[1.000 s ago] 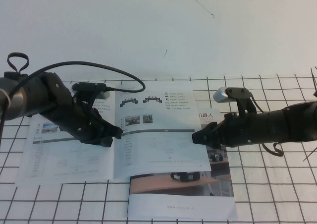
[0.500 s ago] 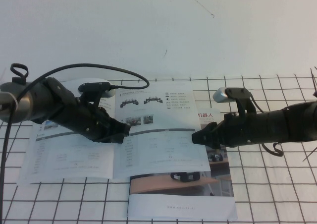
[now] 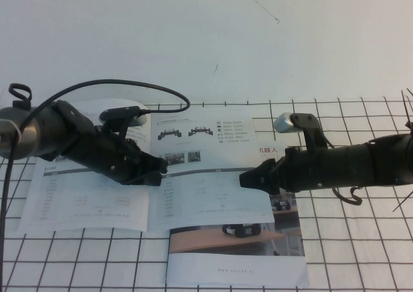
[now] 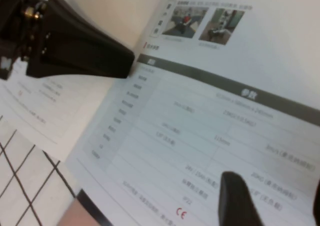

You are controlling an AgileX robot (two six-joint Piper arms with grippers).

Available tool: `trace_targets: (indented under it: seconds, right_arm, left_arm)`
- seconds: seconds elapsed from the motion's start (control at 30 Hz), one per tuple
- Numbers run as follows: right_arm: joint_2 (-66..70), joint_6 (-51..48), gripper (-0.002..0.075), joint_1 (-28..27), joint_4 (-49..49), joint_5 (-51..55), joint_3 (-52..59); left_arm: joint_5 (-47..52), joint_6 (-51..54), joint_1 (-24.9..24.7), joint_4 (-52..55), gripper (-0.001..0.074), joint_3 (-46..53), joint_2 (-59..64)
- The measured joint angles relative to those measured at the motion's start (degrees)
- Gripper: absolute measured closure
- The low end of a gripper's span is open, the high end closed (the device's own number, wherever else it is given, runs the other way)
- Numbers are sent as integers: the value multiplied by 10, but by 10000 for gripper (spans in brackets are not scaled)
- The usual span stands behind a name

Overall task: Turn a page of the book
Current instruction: Open the closed book

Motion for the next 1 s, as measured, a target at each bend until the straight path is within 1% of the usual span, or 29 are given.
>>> trace_targets:
  seconds: [0.13,0.2,0.27,0.4,0.73,1.0]
  right_arm:
    - [0,-3,398,0,1,-8,0]
    - [0,-3,396,0,1,-33,0]
    - [0,-3,396,0,-12,-63,0]
    - [-6,3,395,0,-38,-87,0]
    - [-6,5,393,0,-39,-71,0]
    - [-6,-16,391,-3,-8,-40,2]
  left_arm:
    - [0,0,0,0,737,0,0]
    - [0,0,0,0,737,0,0]
    - [0,0,0,0,737,0,0]
    - [0,0,0,0,737,0,0]
    - [0,-1,0,0,737,0,0]
    - [0,-1,0,0,737,0,0]
